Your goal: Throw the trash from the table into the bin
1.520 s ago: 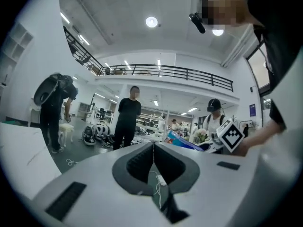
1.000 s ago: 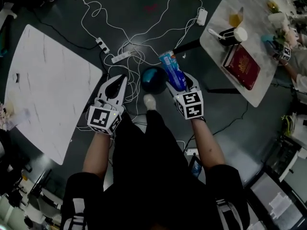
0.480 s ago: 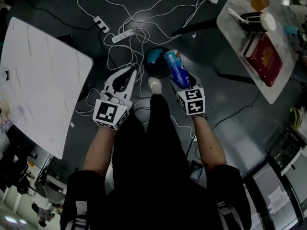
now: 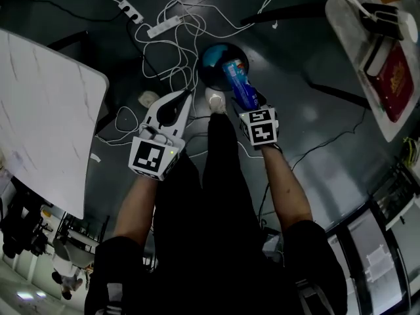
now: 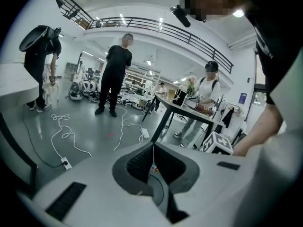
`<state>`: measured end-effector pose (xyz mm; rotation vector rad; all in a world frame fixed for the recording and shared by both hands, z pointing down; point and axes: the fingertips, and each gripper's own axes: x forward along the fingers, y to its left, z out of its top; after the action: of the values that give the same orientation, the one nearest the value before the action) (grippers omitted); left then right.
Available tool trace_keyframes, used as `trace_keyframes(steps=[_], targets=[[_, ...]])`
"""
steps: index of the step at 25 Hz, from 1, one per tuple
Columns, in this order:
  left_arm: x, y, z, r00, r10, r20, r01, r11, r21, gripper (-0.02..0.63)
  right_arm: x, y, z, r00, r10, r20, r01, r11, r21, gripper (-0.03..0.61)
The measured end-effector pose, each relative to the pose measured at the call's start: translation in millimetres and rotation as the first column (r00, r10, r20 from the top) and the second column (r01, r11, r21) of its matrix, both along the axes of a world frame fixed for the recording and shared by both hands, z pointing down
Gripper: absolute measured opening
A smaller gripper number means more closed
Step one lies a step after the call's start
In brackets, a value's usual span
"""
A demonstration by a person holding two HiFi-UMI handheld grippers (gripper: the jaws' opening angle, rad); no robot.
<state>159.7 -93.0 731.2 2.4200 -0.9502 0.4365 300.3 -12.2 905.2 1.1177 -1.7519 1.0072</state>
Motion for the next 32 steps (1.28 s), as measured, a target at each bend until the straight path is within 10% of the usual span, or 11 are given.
trace_keyframes(steps=[26, 32], targets=[[-50.4, 25.9, 46.2, 0.996, -0.013, 0.088, 0.02, 0.996, -0.084, 0.015, -16.8, 3.8, 147.7, 0.978, -0.142, -0.155, 0.096, 0.958, -0.271, 0.31], [-53.1, 30.8, 52.3, 0.996, -0.035, 0.086, 0.043, 0.994, -0.099, 0.015, -16.2, -1.7, 153.8, 0.985, -0.112, -0.135, 0.08, 0.972, -0.222, 0.325]])
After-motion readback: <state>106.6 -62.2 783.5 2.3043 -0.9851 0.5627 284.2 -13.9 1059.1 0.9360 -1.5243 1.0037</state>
